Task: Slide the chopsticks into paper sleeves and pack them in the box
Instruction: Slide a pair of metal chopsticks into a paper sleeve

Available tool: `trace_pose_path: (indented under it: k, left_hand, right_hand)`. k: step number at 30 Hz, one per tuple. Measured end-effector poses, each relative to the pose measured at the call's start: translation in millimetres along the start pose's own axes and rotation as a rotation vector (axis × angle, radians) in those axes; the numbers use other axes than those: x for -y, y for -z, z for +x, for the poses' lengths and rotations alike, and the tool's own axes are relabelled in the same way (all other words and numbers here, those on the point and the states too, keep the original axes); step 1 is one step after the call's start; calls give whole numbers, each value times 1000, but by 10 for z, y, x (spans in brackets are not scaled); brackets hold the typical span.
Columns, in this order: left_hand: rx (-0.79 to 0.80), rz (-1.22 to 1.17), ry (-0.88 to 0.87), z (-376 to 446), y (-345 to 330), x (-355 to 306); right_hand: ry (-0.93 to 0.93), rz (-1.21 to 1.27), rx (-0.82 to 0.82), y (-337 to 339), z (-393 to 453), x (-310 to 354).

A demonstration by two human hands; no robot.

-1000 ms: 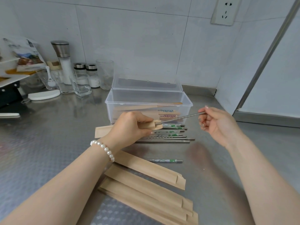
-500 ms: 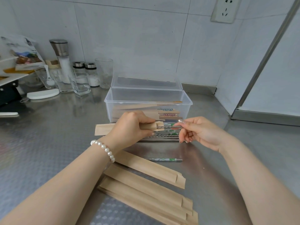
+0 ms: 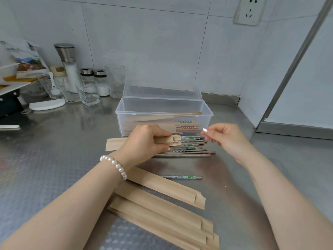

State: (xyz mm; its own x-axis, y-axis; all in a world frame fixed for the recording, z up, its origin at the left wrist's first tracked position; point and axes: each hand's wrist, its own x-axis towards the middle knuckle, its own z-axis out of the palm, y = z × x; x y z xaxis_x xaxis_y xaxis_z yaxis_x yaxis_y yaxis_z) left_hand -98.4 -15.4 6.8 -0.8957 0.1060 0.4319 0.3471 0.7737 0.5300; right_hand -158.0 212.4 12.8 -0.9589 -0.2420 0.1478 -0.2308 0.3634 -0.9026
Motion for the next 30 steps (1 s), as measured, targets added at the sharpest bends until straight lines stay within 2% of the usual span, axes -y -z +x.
trace_pose_path:
  k: [3,7,17,26,28,30]
  left_hand:
    - [-3,6,11,-1,0,6]
    - [6,8,24,3,-4,6]
    - [30,3,47,-3,2,-2]
    - [41,29,35,-9,-1,6]
    - [38,21,38,-9,-3,9]
    - [35,10,40,-10,-3,14]
  right_hand:
    - [-1,-245,14,44,24,-96]
    - [-70,-362,85,47,36,-159]
    - [-91,-410,254,71,9,-110]
    - [-1,-419,259,-10,48,-142]
    - [6,-409,220,33,44,-133]
    - [15,-285,135,100,39,-104]
